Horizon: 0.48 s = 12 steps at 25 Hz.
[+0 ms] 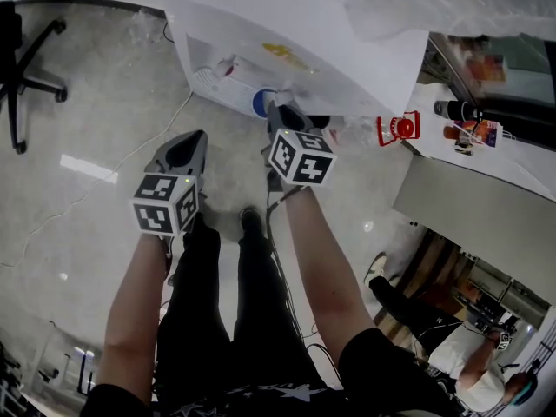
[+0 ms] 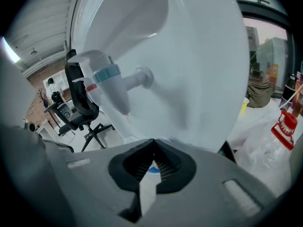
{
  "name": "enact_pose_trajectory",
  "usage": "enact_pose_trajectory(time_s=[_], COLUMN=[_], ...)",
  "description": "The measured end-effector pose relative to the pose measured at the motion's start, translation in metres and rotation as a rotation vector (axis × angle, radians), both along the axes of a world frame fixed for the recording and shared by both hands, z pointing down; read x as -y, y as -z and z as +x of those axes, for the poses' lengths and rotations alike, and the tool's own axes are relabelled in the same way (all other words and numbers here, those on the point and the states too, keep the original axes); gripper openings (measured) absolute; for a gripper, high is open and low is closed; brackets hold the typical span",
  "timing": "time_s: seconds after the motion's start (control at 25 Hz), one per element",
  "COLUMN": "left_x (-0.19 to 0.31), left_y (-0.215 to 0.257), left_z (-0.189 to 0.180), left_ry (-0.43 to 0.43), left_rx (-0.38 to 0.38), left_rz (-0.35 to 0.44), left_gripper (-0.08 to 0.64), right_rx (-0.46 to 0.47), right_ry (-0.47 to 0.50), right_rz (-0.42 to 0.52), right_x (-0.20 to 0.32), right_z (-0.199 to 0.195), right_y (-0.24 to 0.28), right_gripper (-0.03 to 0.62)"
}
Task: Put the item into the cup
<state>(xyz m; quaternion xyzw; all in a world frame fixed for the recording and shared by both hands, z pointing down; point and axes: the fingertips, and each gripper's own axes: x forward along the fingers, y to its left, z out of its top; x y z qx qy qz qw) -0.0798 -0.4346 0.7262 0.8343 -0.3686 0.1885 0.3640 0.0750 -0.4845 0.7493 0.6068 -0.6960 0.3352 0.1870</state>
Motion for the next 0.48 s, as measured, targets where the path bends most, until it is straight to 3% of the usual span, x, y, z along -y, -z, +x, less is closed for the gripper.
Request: enact_pose_trajectory(time_s=[0.48], left_x=[0.0032], left_y=[-0.0067], left_z=[0.0003], left_ry=[0.014], left_rx=[-0.002], left_rz=[-0.017], left_gripper=[0.005], right_rx=[-0.055], right_ry=[0.037], right_rz=[-0.021], right_x=[0.0010], right_z=[-0.0004], right_y=[-0.0105], right_gripper=[0.003])
